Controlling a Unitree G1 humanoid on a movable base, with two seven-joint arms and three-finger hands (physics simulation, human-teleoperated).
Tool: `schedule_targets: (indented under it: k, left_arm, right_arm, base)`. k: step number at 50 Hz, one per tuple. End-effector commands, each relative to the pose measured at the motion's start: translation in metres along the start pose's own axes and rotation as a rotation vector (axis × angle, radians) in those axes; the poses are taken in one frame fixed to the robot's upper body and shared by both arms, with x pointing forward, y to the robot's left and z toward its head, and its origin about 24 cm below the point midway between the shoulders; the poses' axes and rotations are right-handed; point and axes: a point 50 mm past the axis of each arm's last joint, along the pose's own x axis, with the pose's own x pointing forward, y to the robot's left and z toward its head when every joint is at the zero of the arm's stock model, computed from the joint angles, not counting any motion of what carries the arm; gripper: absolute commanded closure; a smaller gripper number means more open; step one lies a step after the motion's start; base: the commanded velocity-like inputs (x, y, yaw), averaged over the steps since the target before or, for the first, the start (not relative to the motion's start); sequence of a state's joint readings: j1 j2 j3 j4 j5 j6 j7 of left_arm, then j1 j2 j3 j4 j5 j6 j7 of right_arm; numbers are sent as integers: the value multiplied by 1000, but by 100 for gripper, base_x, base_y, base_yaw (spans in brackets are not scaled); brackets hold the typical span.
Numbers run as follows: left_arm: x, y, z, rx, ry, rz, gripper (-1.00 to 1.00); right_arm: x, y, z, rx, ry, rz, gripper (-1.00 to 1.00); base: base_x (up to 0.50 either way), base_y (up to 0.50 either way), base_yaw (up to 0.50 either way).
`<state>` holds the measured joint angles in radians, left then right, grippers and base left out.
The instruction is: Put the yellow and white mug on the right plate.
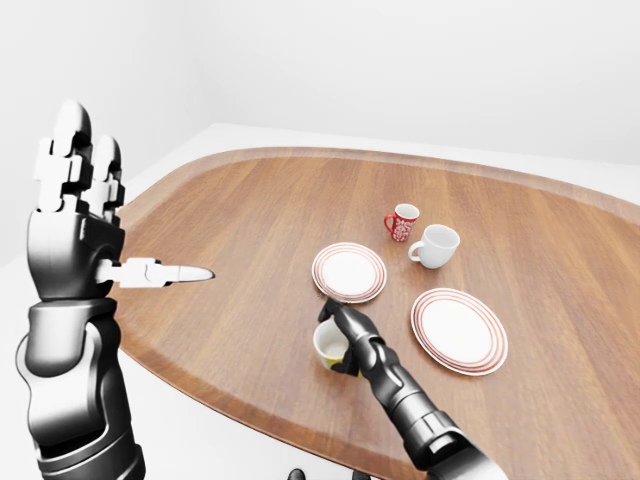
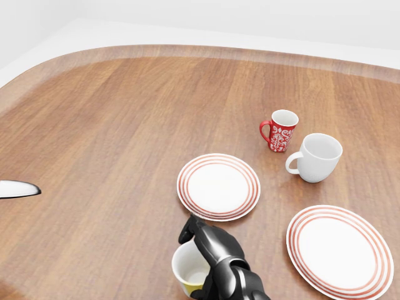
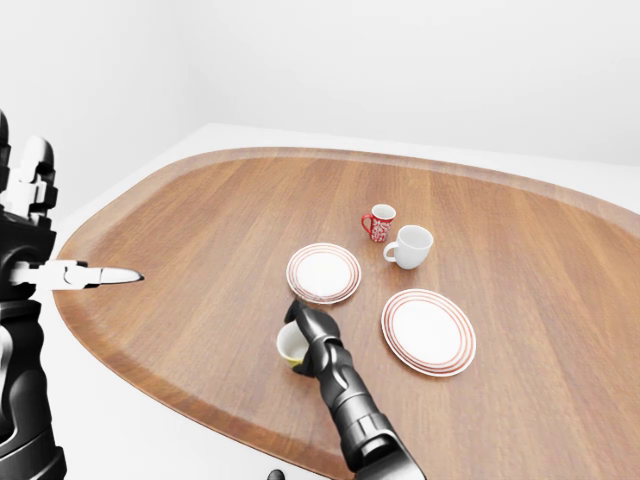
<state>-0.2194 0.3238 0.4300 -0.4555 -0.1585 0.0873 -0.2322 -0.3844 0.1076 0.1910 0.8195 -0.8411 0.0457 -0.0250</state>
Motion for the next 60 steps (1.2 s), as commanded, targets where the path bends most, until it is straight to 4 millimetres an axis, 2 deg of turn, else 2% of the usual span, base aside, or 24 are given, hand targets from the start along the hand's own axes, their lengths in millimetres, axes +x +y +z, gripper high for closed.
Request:
schedule_targets:
  k: [1,8,15,26,31,41,56,60]
  left_arm:
    - [0,1,0,-1,1,2,-100]
    - [0,1,0,0,-3,3,-100]
    - [0,0,1,-1,-6,1,-100]
    - [0,0,1,0,-4,-1,-100]
    - [0,-1,-2,-2,8,-4,-100]
    - [0,-1,-3,0,13,-3,-100]
    - [-1,-2,-3,2,14,-6,-100]
    - [-1,-2,-4,1,20,-6,-100]
  right_arm:
    - [0,-7,1,-8,-1,-51,100]
    - [-1,-20,7,2,-16,-76,100]
    - [-7,-46,22,8,-97,-122,100]
    - [-11,-82,29,19,-150,-183,100]
    - [-7,-100,15,36,-110,-216,100]
    - [-4,-127,2,41,-63,-262,100]
    - [-3,-147,-30,76,47,-307,100]
    - [-3,-155,-44,91,100,-326,100]
  base:
    - [0,0,0]
    - [0,0,0]
    - [0,0,0]
    - [0,0,0]
    - [0,0,0]
    - [0,0,0]
    - [0,0,0]
    - [0,0,0]
